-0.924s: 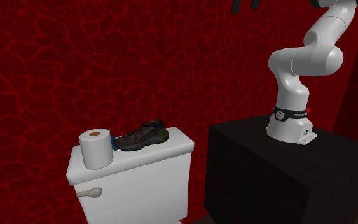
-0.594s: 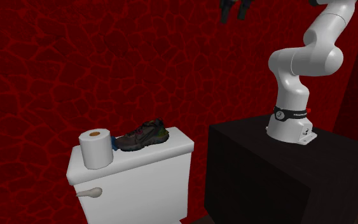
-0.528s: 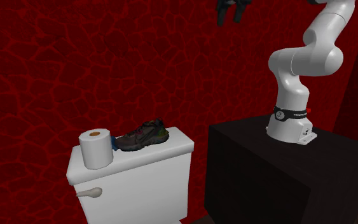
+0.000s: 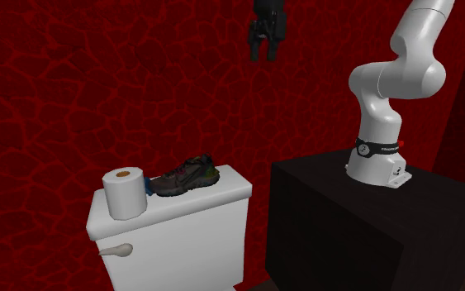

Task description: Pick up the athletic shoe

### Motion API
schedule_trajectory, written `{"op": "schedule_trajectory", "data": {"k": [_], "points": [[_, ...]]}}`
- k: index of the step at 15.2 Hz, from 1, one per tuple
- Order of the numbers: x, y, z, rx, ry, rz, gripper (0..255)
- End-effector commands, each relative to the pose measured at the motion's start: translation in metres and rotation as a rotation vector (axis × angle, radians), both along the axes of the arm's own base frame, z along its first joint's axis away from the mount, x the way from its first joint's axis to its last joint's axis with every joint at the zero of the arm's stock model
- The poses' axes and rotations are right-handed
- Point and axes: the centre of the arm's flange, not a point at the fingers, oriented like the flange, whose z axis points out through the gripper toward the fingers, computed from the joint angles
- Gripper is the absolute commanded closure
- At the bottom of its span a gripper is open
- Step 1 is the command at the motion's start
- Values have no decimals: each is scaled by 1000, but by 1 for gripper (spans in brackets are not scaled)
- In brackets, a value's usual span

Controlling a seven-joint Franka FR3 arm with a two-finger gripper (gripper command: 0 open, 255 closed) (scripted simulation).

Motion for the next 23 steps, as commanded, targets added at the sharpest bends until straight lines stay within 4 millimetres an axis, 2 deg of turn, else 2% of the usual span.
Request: {"op": "schedule_trajectory", "data": {"k": [1, 12, 23], "points": [[14, -15, -18, 8, 15, 13, 0], [104, -91, -120, 55, 101, 77, 0], [188, -156, -233, 101, 187, 141, 0]]}}
